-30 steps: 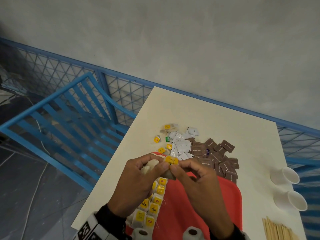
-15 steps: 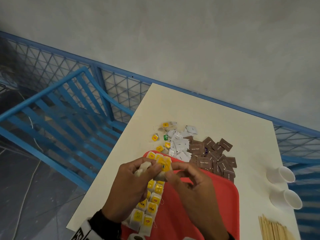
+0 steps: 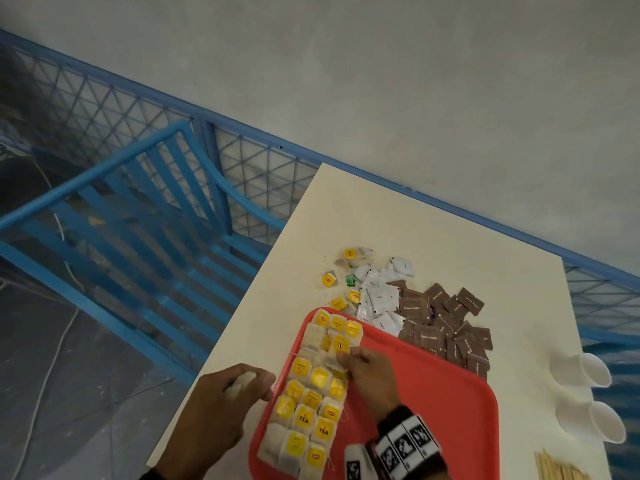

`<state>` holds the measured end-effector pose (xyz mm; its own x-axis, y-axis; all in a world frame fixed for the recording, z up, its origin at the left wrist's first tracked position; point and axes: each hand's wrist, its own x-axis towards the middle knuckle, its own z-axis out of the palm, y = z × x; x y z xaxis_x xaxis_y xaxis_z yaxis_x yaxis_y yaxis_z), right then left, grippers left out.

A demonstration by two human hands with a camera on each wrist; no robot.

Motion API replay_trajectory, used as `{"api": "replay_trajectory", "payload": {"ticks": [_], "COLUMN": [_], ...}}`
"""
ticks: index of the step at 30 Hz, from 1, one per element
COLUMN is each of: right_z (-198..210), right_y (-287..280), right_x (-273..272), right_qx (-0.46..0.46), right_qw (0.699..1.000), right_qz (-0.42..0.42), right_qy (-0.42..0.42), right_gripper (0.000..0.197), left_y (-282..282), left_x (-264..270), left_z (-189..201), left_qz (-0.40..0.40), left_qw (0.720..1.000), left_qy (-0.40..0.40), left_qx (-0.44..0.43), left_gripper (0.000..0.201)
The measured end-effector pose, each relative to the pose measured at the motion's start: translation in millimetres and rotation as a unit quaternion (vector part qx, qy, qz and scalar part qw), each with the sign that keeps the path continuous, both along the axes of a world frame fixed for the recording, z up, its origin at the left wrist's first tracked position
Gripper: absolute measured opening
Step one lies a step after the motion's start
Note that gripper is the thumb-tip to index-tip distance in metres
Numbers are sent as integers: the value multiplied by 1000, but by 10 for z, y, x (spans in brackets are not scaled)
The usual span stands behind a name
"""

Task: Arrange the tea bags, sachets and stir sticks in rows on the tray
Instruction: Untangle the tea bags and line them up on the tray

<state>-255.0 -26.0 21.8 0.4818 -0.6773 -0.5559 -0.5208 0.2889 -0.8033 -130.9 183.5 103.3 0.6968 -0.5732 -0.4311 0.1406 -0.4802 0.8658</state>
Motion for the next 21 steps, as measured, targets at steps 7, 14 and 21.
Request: {"api": "replay_trajectory", "payload": {"ticks": [7,14,21], "right_z": [-398,-435,436], "right_y": [-116,-41,134], "right_x": [373,448,292], "right_qx": [-80,-183,-268], "right_qw": [992,971,958], "right_qz": [-19,15,99], "right_qy": [96,156,27], "right_gripper": [17,36,26], "left_y": [56,3,-178], "left_x": [107,131,68], "left_z": [-58,4,66], "left_qz": [56,128,132], "left_qw": [993,955,899], "left_qy": [95,248,377], "left_qx": [-30,-104,-181], "left_gripper": [22,53,73]}}
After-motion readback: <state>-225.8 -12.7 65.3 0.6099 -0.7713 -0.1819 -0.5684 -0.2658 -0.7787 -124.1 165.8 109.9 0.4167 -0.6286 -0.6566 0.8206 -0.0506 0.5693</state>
